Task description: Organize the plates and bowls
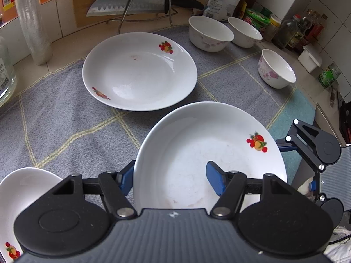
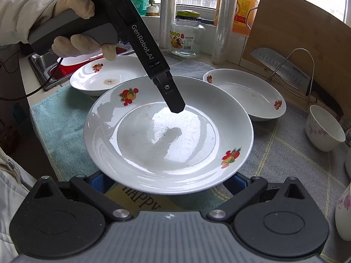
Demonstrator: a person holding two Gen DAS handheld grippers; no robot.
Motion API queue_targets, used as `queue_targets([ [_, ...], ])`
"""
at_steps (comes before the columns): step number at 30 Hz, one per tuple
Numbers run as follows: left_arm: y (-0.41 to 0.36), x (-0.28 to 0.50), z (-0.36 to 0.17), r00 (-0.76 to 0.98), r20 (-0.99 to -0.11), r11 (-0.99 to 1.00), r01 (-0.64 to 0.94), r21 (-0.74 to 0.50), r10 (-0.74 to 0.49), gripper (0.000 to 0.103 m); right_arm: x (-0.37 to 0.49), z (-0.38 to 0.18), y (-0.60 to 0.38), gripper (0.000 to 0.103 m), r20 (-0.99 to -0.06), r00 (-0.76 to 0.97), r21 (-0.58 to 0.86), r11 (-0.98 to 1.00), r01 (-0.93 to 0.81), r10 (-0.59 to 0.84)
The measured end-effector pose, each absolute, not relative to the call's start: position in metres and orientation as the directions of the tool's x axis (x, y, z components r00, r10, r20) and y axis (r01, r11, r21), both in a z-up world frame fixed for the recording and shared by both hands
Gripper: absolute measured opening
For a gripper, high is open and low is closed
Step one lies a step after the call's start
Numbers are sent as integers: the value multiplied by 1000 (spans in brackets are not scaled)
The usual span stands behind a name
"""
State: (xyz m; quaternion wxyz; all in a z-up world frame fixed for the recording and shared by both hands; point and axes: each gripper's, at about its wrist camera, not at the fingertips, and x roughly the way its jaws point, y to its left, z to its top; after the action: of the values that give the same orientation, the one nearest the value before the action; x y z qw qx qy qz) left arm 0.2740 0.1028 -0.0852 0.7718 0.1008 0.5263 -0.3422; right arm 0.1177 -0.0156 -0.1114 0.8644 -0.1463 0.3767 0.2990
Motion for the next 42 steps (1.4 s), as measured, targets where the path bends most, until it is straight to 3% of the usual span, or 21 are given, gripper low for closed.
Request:
queue_targets([
  [24,236,269,-60,384,-859,888,433,-155,-338,66,161,-96,96,103,-710,457,-59,601,-797,536],
  [42,295,279,-90,371,-883,923,352,-153,-288,66,192,-114,155,103,-746,356,3,537,-843,562],
])
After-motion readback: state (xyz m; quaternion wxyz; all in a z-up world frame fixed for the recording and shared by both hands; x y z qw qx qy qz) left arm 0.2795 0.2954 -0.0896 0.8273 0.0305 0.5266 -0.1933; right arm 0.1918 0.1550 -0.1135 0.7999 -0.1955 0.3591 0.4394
